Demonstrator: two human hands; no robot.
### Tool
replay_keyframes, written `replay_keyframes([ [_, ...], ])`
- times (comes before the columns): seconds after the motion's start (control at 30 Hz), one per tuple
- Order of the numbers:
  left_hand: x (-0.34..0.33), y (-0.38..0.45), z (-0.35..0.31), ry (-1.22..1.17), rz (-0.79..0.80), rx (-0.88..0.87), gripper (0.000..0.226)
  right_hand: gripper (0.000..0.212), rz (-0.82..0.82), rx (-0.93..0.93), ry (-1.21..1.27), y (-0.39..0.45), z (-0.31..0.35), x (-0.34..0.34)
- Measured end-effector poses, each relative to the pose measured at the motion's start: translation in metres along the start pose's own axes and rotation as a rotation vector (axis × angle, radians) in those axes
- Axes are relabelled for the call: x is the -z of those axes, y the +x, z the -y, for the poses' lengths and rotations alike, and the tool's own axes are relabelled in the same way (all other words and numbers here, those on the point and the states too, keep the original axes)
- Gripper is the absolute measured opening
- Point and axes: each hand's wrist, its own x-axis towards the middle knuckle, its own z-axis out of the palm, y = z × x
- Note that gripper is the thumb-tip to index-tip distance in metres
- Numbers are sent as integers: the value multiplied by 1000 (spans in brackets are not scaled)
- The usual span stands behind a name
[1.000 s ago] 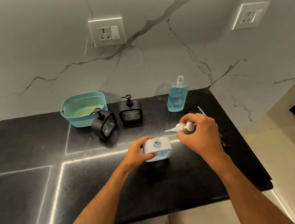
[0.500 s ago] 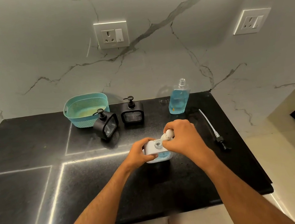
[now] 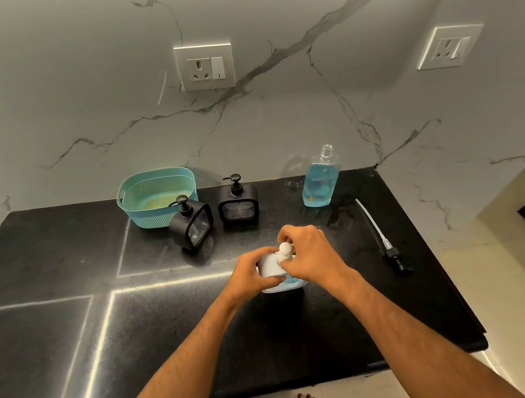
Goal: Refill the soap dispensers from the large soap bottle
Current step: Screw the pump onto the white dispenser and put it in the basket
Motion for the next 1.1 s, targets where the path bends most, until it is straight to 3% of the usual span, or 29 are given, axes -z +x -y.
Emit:
replay_keyframes([
  [0.23, 0, 1, 2, 1, 8, 4, 57, 34, 29, -34, 141, 4, -7, 1],
  [0.6, -2, 2, 4, -15, -12, -16, 50, 97, -41, 31, 13, -4, -16, -12],
  [0.73, -1, 2, 5, -12, -1, -2, 51, 86, -49, 108, 15, -13, -22, -19],
  [0.83, -1, 3, 5, -10, 9, -16, 51, 77, -102, 64, 44, -12, -25, -24],
  [1.1, 0, 2, 4, -4, 11, -26, 54, 83, -92, 17, 142, -11, -34, -31],
])
